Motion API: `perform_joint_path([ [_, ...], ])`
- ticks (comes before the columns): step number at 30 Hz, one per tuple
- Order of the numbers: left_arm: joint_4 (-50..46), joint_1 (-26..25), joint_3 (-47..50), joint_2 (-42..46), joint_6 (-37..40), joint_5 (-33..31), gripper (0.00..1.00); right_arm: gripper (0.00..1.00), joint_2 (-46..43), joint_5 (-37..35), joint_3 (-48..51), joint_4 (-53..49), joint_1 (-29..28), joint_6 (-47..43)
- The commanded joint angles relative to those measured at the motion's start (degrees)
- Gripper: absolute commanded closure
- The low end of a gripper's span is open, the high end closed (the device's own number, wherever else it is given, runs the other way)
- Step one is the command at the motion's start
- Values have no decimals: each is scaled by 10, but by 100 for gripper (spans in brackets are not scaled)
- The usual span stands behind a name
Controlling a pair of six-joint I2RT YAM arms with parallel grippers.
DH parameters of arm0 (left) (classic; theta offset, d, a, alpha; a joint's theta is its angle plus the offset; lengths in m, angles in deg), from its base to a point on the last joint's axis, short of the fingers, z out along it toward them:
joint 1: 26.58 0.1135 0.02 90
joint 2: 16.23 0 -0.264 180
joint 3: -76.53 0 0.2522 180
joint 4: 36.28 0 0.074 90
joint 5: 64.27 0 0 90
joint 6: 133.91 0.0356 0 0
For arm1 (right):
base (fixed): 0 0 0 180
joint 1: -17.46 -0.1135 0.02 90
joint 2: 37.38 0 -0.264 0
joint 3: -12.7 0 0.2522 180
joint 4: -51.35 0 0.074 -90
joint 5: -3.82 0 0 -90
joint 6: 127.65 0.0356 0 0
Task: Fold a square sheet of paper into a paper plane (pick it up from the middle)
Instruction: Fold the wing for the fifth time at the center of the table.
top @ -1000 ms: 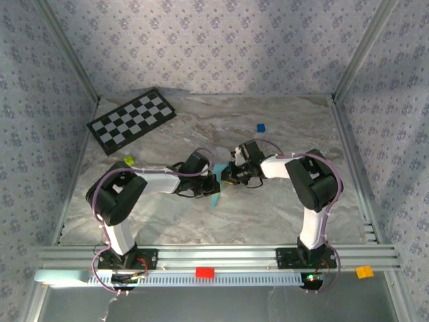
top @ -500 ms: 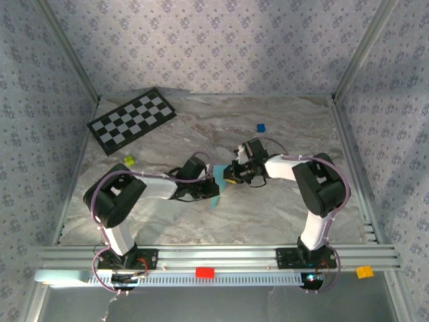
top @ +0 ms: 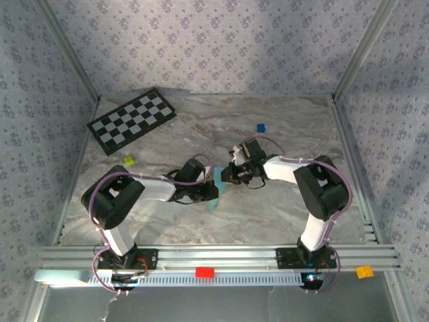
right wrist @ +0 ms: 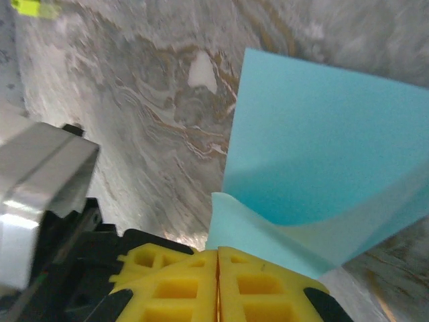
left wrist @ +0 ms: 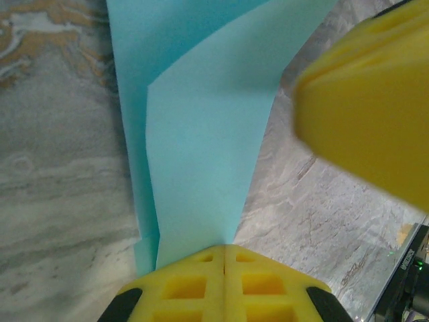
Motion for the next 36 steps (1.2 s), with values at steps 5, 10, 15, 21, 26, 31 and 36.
perform_joint_path([
  [5, -93, -7, 32, -15, 13, -12, 100, 90, 48, -36, -22, -5, 6, -18],
  [10, -88, -7, 40, -13, 10, -13, 100, 90, 68, -38, -11, 22, 51, 6],
  [15, -87, -9, 42, -15, 8, -13, 100, 90, 73, -58, -37, -1, 80, 12],
  [21, -85, -9, 42, -14, 7, -14, 100, 89, 91, -69, -68, -16, 105, 14],
  [26, -83, -10, 42, -13, 6, -16, 100, 87, 46, -62, -70, -16, 107, 25],
  [31, -82, -12, 41, -10, 5, -18, 100, 84, -26, -66, -41, -5, 85, 26],
  [36, -82, -13, 40, -7, 2, -21, 100, 84, -25, -41, -2, 31, 36, 50],
])
